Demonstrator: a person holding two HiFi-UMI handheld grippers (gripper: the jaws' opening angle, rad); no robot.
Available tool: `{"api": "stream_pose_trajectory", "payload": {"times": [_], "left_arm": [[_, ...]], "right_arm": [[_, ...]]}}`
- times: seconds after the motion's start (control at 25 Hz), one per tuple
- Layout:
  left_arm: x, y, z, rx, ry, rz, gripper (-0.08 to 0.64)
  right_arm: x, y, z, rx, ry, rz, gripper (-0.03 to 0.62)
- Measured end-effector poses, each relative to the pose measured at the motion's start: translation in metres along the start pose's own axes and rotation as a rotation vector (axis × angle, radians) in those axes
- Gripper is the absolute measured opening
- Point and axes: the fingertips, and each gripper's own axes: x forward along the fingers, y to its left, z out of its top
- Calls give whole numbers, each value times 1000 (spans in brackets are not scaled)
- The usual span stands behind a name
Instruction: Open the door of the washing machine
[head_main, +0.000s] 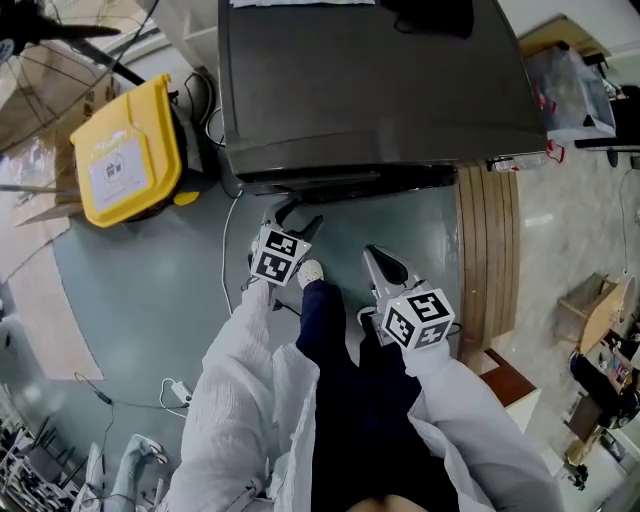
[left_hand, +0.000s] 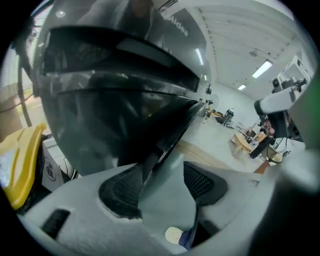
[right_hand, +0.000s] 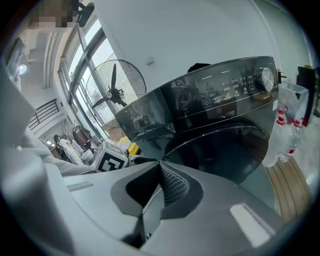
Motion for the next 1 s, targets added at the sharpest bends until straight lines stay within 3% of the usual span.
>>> {"api": "stream_pose_trajectory", "payload": {"times": [0.24, 0.48, 0.6, 0.72, 1.0], "left_arm": [[27, 9, -7, 72, 79, -45, 225], [33, -1, -14, 87, 64, -71, 232], [31, 3, -11, 87, 54, -54, 209], [32, 12, -13, 83, 36, -18, 144], [28, 10, -13, 117, 46, 14, 133]], "right_arm": [[-2, -4, -10, 34, 23, -25, 8], [-6, -7, -16, 48, 27, -33, 9], [-7, -8, -19, 58, 30, -36, 8], [-4, -9, -24, 56, 42, -35, 8], [-15, -14, -31, 81, 39, -57, 8]]}}
